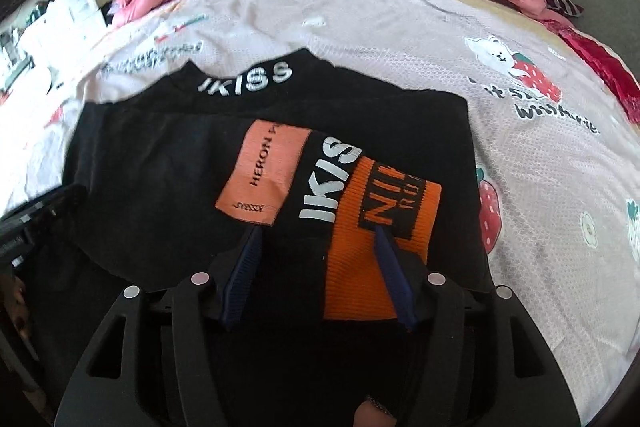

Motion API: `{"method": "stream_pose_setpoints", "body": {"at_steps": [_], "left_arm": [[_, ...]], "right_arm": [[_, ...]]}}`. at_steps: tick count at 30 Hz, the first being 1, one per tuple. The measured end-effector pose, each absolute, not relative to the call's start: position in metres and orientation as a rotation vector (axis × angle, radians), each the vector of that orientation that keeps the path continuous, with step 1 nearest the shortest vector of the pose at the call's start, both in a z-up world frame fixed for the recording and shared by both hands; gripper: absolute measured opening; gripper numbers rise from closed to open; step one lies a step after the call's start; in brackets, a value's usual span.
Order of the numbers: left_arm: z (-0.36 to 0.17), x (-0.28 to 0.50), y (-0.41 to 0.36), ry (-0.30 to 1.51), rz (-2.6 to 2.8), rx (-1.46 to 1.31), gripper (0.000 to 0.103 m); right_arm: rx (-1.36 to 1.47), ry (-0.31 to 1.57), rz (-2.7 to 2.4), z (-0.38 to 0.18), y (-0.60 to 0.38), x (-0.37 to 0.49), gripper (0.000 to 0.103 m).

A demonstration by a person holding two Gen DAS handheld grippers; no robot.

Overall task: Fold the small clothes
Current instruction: 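Move both open grippers back along the shirt toward its hem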

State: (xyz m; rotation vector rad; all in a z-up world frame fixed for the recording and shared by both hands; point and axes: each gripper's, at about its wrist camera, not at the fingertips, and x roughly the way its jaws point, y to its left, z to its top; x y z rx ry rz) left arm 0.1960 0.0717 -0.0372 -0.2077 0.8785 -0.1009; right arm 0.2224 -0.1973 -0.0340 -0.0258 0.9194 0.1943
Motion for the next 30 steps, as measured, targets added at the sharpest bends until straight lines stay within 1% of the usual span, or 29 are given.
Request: {"method": "stream_pose_setpoints", "body": {"at_steps": [2, 9, 12, 18, 26, 30], "left_arm": [[-0.036, 0.194, 0.072, 0.877, -0.101, -0.207, 0.058], [-0.035, 0.189, 0.069, 0.873, -0.096, -0.187, 0.058], [-0.035, 0.186, 0.069, 0.871, -0.093, -0.18, 0.058], [-0.035, 0.18, 0.069, 0.872, -0.094, -0.18, 0.058], [-0.031, 0.171, 0.069, 0.857, -0.083, -0.192, 0.058], [-0.027, 0.164, 0.071, 0.841, -0.083, -0.207, 0.062]], "right_arm": [[-0.01, 0.898, 0.201, -0.028, -0.196, 0.218, 0.062], [0.017, 0.877, 0.268, -0.017, -0.184, 0.207, 0.062], [-0.006, 0.88, 0.279, -0.019, -0.177, 0.203, 0.067], [-0.07, 0.921, 0.218, -0.033, -0.178, 0.205, 0.068], [-0.034, 0.917, 0.177, -0.034, -0.191, 0.201, 0.07], [0.021, 0.904, 0.172, -0.027, -0.198, 0.196, 0.071]]}}
